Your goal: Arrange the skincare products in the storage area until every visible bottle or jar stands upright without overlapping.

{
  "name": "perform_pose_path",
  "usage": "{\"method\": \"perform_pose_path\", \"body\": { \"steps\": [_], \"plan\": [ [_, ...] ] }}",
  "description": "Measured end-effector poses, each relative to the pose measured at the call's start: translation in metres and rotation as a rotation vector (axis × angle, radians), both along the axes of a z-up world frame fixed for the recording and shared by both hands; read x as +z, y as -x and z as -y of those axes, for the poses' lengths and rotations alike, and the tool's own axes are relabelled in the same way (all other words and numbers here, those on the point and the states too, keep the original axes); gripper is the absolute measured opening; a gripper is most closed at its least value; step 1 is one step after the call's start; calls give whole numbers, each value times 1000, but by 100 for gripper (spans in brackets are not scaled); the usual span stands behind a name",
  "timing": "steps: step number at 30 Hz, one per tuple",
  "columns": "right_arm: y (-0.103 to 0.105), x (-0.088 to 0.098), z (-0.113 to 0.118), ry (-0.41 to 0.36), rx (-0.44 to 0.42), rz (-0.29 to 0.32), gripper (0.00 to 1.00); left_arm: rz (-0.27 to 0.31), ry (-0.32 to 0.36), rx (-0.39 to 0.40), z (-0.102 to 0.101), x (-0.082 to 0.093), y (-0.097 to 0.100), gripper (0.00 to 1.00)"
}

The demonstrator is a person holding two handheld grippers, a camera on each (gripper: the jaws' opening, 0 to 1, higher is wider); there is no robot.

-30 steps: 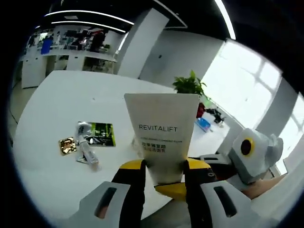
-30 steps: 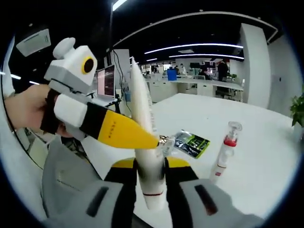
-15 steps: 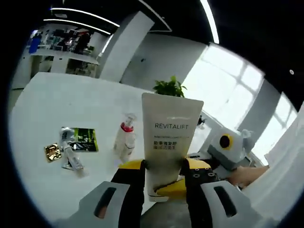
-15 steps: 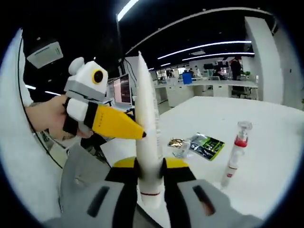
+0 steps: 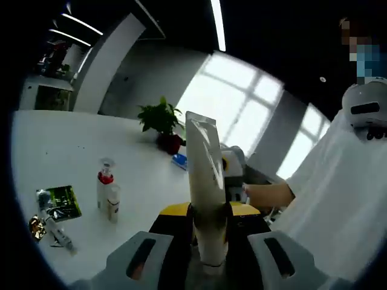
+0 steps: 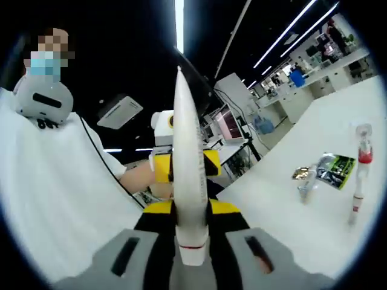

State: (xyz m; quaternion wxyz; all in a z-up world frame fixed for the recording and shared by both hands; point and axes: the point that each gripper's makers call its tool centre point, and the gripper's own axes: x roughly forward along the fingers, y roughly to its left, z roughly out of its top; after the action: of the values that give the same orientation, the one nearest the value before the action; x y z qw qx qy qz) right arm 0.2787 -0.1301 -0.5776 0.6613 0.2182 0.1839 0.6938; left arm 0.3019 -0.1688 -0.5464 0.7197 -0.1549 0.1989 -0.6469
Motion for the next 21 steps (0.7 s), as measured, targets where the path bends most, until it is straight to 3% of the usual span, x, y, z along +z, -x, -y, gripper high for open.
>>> {"method": "perform_pose_path", "body": {
  "steps": [3,9,11,14,17,21],
  "plan": [
    [2,2,5,-11,24,8,19,25,-5,-20,4,4,1,18],
    [0,-2,7,5,40,44,20,86,-87,-41,8,-2,1,17],
    [-5,-4,9,10,22,71,20,100,-105,-23,8,-3,-3,17],
    [-18,-6,13,31,-50,172,20,124,-124,2,8,-5,-9,15],
    [-31,-7,16,61,-124,192,22,153,-136,48,6,-7,-20,15],
    [-40,-12,21,117,-145,217,27,185,-170,97,1,-12,-38,15]
  ]
}}
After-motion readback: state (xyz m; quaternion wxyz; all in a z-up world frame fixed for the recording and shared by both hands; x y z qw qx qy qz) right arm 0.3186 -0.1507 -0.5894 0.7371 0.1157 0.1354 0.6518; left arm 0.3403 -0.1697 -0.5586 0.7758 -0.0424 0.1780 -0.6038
